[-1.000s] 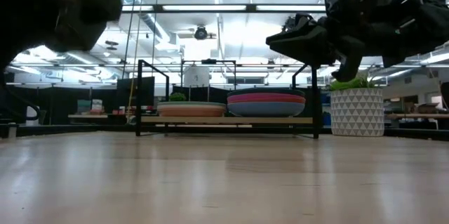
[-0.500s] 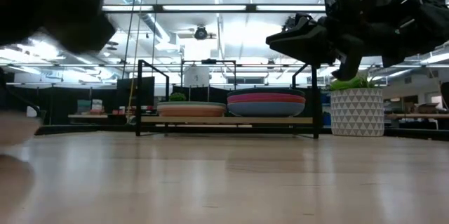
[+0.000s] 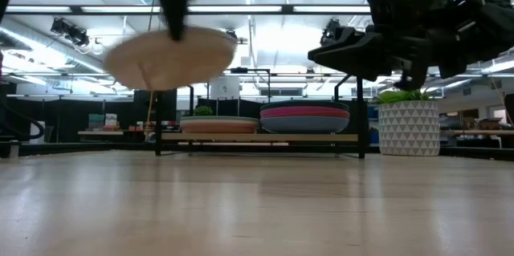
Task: Place and stack plates onto a shelf
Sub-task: Stack the gray plate on top of the light blue plate on the shelf
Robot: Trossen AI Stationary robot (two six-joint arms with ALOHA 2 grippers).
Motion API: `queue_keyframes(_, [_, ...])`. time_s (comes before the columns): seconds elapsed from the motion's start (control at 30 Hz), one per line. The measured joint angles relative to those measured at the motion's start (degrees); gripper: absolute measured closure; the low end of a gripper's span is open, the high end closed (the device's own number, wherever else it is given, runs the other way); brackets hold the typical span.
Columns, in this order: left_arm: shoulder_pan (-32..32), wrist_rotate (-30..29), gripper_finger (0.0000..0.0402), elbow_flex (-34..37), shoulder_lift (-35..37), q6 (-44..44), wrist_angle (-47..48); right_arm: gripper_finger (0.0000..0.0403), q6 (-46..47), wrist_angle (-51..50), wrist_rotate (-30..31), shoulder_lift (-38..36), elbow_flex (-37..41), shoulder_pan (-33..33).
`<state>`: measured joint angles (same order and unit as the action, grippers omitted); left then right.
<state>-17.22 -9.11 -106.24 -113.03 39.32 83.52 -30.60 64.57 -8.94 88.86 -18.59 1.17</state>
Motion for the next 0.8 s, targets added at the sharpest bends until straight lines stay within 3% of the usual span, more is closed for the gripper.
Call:
queue_keyframes(0.17, [9.4,-3.6,0.0387,0.0,0.0,-19.9,-0.1,0.0296,3.5,-1.5,2.5,0.0,1.1,1.7])
queue_keyframes(0.4, [22.4,-4.5,0.0387,2.6,0.4,-40.9,-4.0,0.0296,7.3,3.5,12.0,0.0,4.7,4.1])
queue_keyframes(0.6, [33.5,-4.7,0.0387,8.6,0.8,-52.4,-11.8,0.0296,10.2,10.3,16.4,-0.1,7.4,6.6])
queue_keyframes(0.8, [39.3,-1.6,0.0387,13.3,1.2,-60.7,-18.5,0.0296,12.5,11.1,21.6,-0.1,7.8,8.6])
